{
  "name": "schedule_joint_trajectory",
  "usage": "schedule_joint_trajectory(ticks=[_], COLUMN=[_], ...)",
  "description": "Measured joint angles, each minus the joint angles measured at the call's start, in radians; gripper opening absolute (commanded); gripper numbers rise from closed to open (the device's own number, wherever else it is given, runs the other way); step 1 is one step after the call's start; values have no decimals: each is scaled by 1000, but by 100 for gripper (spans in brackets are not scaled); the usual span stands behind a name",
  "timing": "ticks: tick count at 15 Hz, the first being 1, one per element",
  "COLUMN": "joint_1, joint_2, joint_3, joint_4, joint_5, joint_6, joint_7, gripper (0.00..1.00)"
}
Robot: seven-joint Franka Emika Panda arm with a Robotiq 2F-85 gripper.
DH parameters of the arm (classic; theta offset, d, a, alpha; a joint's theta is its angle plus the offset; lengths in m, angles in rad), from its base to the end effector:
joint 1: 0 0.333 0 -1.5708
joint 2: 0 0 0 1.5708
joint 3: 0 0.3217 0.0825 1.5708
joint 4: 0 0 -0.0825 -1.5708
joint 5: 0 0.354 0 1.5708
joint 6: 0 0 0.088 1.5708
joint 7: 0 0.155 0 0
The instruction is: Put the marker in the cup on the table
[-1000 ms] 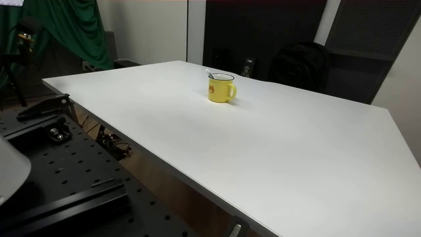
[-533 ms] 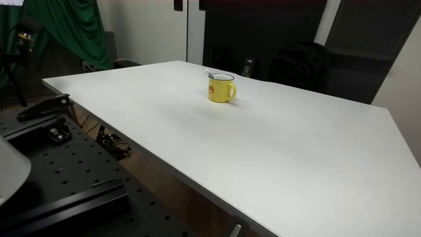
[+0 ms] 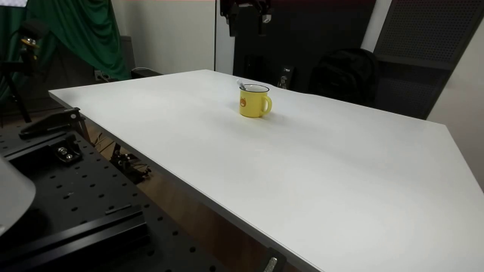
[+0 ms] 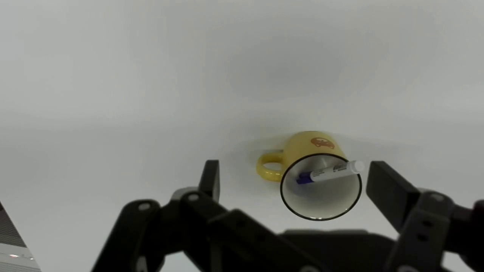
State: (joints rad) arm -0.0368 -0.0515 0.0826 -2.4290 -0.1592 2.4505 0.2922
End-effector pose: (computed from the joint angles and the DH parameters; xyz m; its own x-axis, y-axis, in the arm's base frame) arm 0.4694 0.0165 0.3120 0.9879 -0.1220 0.0955 -0.1307 -0.9873 0.0902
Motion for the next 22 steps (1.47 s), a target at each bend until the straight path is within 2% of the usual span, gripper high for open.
schedule_joint_trajectory(ticks=[3,14,22], joint_1=[0,6,31], joint_2=[38,48,153], joint_3=[-1,-12,-44], joint_4=[29,32,30], joint_5=[-14,-17,-82], joint_6=[4,-26,188], joint_7=[13,13,32], gripper=[100,100,100])
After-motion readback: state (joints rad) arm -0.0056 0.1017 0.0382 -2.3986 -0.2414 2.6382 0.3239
